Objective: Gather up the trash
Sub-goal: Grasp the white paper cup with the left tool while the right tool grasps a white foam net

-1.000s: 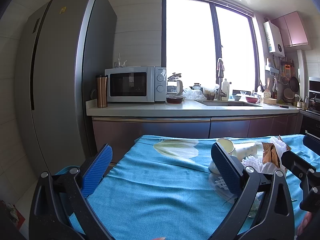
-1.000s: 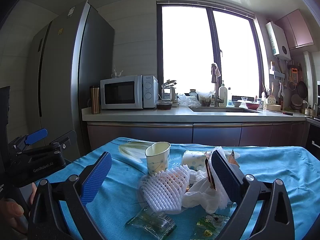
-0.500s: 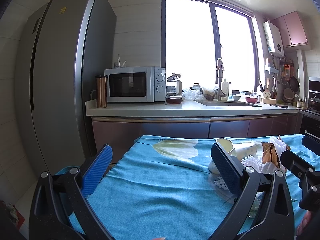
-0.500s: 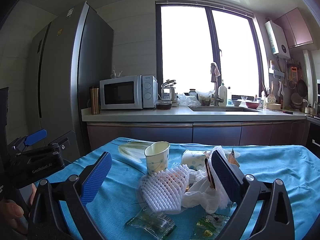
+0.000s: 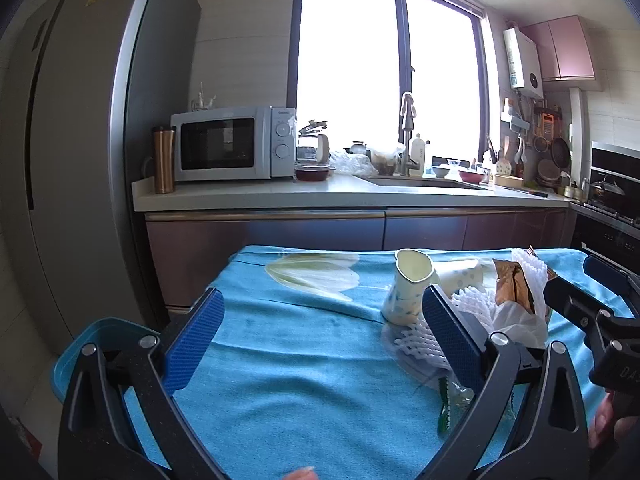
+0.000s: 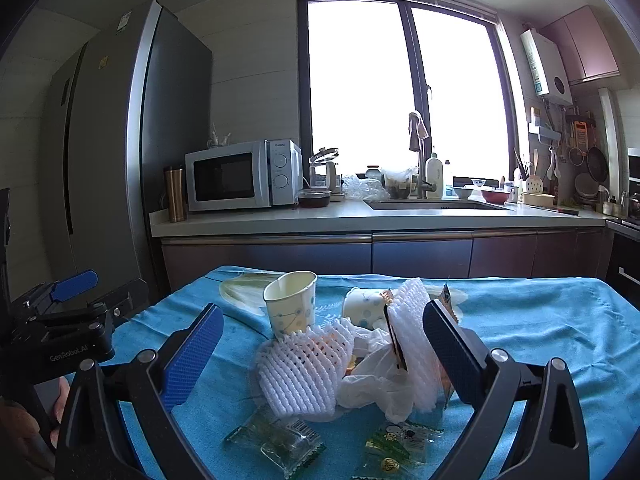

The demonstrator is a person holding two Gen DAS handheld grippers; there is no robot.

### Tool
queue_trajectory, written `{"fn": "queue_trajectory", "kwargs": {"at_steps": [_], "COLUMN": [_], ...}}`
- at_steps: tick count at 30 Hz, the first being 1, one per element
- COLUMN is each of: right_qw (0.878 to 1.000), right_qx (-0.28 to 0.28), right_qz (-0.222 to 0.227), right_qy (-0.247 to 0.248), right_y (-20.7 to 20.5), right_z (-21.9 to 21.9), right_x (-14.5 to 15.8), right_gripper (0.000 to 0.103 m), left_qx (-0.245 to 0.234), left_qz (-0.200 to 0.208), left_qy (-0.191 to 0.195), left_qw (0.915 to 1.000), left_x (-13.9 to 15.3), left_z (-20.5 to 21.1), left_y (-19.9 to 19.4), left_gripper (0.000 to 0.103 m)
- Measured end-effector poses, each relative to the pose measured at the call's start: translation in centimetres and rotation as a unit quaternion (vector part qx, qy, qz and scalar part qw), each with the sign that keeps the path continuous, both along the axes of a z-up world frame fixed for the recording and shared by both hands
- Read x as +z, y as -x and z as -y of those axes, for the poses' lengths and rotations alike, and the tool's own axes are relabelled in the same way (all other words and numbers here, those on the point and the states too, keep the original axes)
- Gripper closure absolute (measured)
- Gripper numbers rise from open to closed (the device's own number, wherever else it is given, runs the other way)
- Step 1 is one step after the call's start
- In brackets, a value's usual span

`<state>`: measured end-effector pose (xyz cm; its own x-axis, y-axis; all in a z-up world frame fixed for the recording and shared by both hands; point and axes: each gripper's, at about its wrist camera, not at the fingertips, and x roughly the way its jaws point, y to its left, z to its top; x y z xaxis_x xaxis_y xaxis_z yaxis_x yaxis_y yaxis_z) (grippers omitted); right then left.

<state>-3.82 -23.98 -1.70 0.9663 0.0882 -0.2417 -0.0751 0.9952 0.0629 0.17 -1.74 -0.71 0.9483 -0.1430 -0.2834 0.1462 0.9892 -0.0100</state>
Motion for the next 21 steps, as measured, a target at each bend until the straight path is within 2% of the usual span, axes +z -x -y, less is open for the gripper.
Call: {"fn": "queue_trajectory", "kwargs": {"at_steps": [7,11,14,16,21], "right_qw": [0.999,0.998,0.997,0.997,0.994], "right_qx": [-0.016,-0.012,-0.010,-0.010,-0.008], "right_qz": [-0.035,-0.053,-0.066,-0.074,-0.102], "right_qy": [-0.017,-0.030,-0.025,-0.025,-0.036], "right_y": [-1.5,-2.2,-2.8,-3.3,-4.9], "right_z": [2.7,3.9,4.1,4.3,5.3], "right_x": [-0.9,-1.4,-1.9,-2.0,-2.5], "right_gripper": [0.007,0.025,0.034,0.038,0.055], "left_qx": [-0.054,-0.069,-0.080,-0.090,-0.121], "left_qz": [-0.043,-0.059,-0.074,-0.087,-0.119], "left_qy": [-0.011,-0.025,-0.036,-0.044,-0.058], "left_qw": [0.9976,0.9955,0.9934,0.9912,0.9838], "left_x": [-1.2,-1.6,-1.9,-2.2,-2.8], "left_z": [2.2,3.5,4.4,5.0,7.0], "left_y": [-2.9,-4.7,-6.1,-7.2,-9.9], "left_gripper": [0.006,0.006,0.015,0.018,0.027]}}
